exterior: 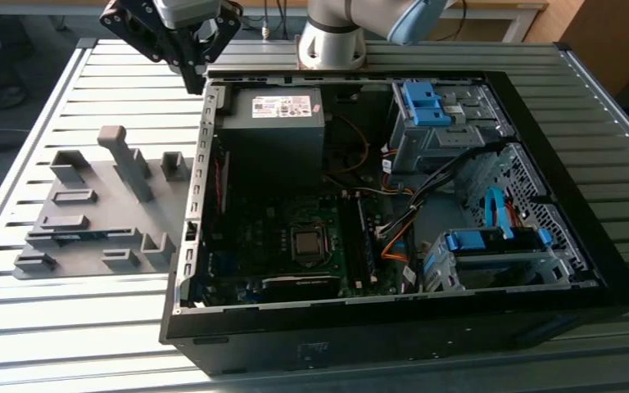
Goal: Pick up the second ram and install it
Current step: 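Reach for the second ram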
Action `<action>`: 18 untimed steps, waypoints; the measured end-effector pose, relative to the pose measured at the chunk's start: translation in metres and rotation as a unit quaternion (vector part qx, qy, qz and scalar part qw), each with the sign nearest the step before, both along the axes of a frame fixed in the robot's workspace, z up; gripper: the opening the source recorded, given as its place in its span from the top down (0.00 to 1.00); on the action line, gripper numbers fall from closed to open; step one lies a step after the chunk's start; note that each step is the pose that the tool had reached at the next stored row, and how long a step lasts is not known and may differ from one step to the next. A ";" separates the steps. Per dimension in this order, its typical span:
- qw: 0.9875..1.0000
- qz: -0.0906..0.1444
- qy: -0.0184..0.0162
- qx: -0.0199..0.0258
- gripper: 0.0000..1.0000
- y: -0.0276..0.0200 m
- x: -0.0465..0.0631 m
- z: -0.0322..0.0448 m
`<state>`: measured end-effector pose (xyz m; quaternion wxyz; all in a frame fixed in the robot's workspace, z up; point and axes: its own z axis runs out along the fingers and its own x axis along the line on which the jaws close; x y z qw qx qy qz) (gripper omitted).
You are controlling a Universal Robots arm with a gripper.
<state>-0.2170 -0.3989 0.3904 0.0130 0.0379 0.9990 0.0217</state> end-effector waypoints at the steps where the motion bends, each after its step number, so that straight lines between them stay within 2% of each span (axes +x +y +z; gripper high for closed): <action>1: 1.000 0.000 0.000 0.000 0.89 0.0000 0.000 0.0000; 18: 1.000 0.000 0.000 0.000 0.89 0.0000 -0.008 0.0000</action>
